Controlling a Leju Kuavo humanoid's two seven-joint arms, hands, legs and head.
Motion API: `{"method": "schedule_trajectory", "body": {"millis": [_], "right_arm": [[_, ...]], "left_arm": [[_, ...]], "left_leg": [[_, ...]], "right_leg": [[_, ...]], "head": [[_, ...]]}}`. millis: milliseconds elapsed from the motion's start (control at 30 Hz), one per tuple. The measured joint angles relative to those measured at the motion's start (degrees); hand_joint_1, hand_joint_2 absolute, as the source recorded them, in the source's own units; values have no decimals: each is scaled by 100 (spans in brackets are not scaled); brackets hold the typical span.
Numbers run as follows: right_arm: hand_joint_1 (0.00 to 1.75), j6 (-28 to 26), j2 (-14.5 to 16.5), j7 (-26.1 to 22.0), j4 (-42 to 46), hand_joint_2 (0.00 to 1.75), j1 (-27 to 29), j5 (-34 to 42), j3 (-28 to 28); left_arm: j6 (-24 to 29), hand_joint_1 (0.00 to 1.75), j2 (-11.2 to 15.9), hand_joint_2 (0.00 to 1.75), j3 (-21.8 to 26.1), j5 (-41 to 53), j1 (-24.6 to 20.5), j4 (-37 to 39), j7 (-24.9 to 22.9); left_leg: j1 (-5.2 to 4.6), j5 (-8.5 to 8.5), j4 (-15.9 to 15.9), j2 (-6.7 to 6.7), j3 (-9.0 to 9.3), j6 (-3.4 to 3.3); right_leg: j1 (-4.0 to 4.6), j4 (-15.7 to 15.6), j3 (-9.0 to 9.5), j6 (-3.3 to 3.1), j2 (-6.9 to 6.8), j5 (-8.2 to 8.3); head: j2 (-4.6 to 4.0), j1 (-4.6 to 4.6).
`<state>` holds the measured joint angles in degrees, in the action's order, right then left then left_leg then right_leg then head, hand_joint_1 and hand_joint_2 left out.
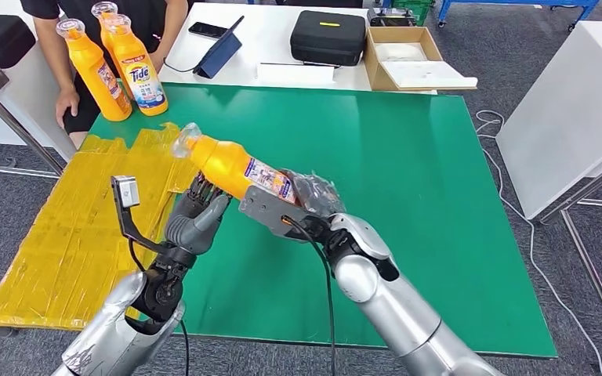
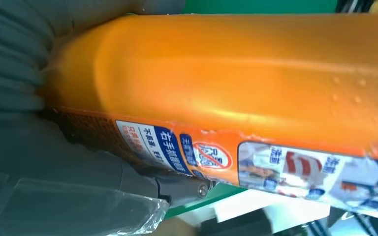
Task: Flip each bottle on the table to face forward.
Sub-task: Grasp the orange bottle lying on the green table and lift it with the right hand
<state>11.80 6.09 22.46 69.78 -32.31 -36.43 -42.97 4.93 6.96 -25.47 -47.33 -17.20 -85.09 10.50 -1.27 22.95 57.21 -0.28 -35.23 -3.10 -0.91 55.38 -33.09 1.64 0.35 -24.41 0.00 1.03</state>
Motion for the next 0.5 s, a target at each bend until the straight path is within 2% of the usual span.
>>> {"method": "schedule_trajectory", "body": {"millis": [500], "right_arm": [[175,-54,203,191,-415,175,-434,-5,-532]], "left_arm": [[12,0,-141,175,207,-52,6,11,-87]], "left_leg": [[-2,-1,1,1,-1,1]], "right_leg": [[-1,0,0,0,0,0]], "head": [[0,0]]}}
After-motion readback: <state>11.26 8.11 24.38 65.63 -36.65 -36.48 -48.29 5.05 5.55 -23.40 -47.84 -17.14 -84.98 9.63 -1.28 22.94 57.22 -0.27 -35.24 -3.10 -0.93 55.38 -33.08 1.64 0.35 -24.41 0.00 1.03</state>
